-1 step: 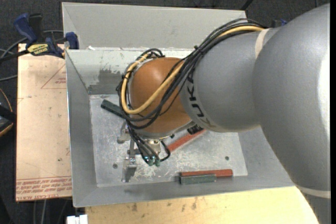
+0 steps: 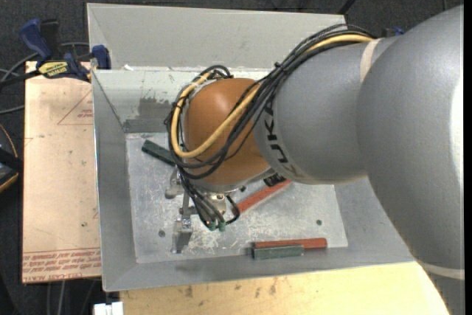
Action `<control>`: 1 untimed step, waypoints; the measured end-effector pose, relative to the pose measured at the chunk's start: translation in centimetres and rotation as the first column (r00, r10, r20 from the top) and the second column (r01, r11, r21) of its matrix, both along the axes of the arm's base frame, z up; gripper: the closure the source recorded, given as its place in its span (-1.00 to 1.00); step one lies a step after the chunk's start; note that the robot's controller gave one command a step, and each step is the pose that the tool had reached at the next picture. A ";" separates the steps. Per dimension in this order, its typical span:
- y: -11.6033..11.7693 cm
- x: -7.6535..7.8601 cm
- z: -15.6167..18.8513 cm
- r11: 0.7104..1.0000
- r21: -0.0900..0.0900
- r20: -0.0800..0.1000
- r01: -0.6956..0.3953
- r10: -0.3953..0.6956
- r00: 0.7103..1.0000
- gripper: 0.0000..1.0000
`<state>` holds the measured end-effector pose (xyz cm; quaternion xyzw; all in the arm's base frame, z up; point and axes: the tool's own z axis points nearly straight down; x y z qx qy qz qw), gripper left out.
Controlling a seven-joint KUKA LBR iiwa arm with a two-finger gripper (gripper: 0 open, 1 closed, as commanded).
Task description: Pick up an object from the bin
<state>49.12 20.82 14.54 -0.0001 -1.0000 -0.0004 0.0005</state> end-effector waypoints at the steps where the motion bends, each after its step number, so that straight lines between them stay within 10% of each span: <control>1: -4.6 0.6 -1.0 0.999 0.001 0.001 -0.033 0.033 0.999 -1.00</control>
Offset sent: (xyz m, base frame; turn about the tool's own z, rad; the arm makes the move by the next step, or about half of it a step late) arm 0.0078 -0.0545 -0.0057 -0.1054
